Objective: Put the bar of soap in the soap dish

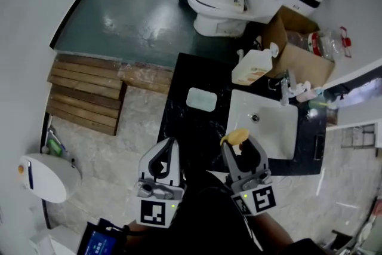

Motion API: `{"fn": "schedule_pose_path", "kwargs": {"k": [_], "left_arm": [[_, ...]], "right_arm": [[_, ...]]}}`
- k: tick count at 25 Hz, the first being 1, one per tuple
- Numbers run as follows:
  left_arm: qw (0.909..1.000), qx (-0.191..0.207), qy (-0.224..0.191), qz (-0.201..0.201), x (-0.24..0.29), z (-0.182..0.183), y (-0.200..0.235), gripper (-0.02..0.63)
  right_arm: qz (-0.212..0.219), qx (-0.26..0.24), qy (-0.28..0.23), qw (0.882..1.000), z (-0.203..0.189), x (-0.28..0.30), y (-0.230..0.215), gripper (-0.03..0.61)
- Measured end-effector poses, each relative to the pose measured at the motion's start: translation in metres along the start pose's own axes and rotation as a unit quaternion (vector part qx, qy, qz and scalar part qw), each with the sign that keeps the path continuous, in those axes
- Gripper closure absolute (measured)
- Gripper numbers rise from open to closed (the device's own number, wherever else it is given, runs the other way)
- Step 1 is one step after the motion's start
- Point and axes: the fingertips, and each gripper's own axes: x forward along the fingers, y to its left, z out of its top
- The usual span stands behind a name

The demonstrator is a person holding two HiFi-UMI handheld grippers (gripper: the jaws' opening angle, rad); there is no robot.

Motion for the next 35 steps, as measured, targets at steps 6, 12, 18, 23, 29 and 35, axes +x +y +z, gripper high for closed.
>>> {"fn": "schedule_pose_path", "kwargs": {"k": [6,12,18,23,29,35], "left_arm": [[0.9994,0.035,-0.004,0.006,0.012,-0.001,-0.001,0.614],[0.9996,0.021,0.006,0.019,0.021,-0.005,0.008,0.612],[0.9995,0.013,0.004,0.027,0.029,-0.006,0.013,0.614],[0.9994,0.009,0.002,0.034,0.035,-0.006,0.014,0.614],[0.9988,0.003,0.004,0.048,0.039,-0.010,0.019,0.614],[0.9982,0.004,0.006,0.059,0.044,-0.013,0.025,0.614]], "right_arm": [[0.035,-0.001,0.036,0.999,-0.011,0.028,-0.011,0.394],[0.062,-0.021,0.037,0.997,-0.013,0.054,-0.017,0.394],[0.078,-0.012,0.062,0.995,-0.024,0.076,-0.025,0.394],[0.107,-0.043,0.092,0.989,-0.036,0.094,-0.030,0.394],[0.154,-0.063,0.124,0.978,-0.060,0.106,-0.027,0.394],[0.160,-0.084,0.152,0.972,-0.084,0.119,-0.038,0.394]]}}
